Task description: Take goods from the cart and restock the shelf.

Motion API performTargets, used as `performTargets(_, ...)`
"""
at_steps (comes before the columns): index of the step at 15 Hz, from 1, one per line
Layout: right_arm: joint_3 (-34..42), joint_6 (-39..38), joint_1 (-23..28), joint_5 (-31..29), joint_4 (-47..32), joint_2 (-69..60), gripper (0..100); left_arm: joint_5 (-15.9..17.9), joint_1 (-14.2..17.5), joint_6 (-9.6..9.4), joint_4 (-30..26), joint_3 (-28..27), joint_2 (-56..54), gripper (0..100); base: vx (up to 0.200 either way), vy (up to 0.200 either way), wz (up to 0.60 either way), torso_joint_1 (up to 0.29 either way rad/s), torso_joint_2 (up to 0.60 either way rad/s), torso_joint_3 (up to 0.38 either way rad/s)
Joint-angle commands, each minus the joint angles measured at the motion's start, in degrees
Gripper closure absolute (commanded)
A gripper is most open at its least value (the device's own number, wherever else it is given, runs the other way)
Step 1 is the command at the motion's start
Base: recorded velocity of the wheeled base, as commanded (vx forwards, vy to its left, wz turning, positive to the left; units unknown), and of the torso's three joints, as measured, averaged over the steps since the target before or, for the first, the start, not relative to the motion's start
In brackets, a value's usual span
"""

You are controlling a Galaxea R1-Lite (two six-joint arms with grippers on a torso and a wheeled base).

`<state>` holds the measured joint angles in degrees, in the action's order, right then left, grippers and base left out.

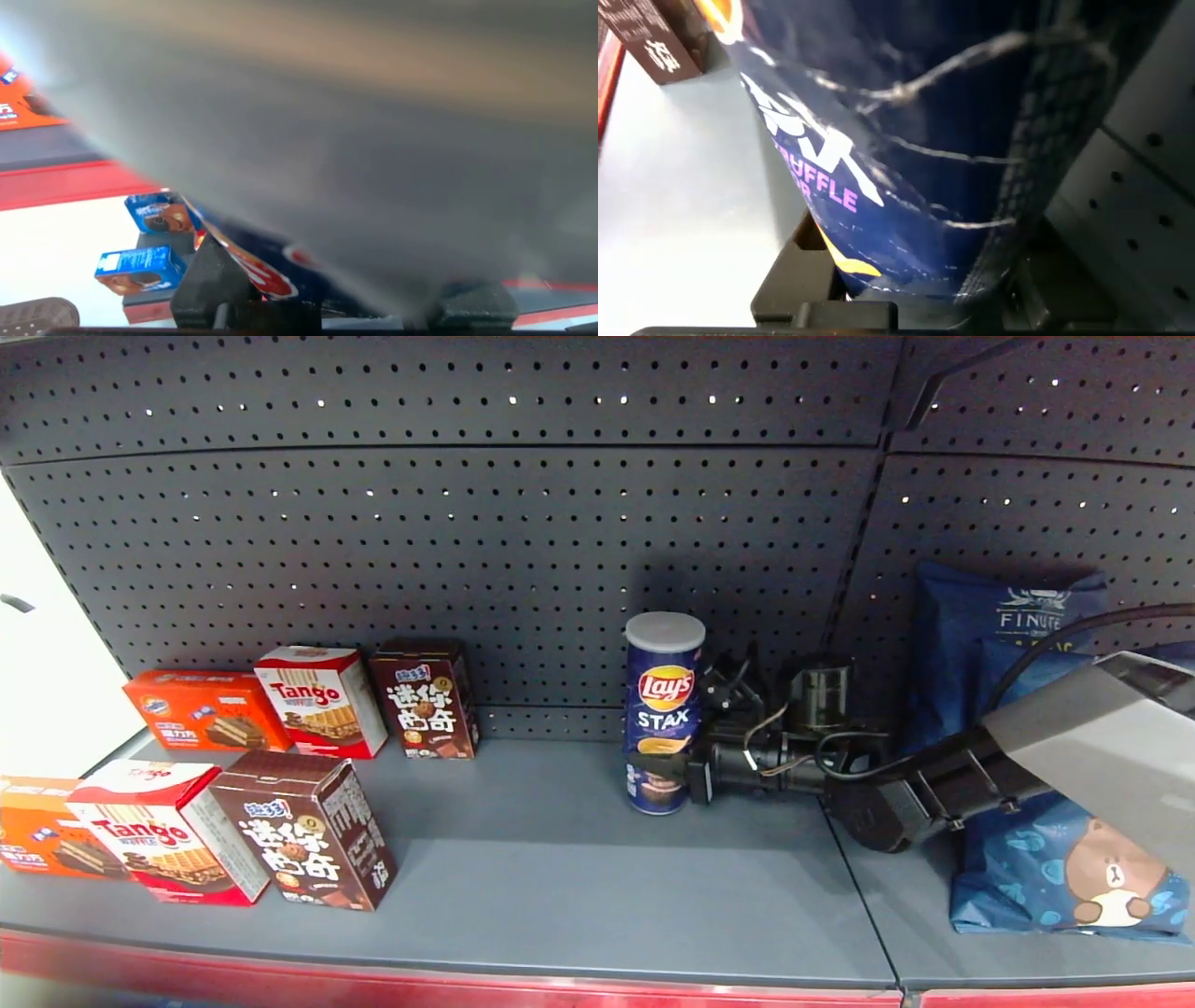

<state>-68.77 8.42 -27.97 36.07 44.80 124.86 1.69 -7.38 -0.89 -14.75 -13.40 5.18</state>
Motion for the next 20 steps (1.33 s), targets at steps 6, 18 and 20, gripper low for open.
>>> performTargets(6, 13.92, -0.25, -1.92, -2.32, -0.5, -16.57, 100, 0.06, -0.01, 0.1, 1.57, -0.05, 0.09, 100, 0.0, 0.0, 0.0, 0.0, 0.0, 0.0)
performTargets(18, 42.93, -0.07, -2.01, -2.59, 8.37, -34.59, 100, -0.02, -0.01, 0.1, 1.48, 1.53, 0.09, 100, 0.0, 0.0, 0.0, 0.0, 0.0, 0.0)
performTargets(20, 44.33, -0.07, -1.92, -2.59, 9.43, -34.24, 100, -0.11, -0.01, 0.01, 1.48, 1.44, 0.09, 100, 0.0, 0.0, 0.0, 0.0, 0.0, 0.0)
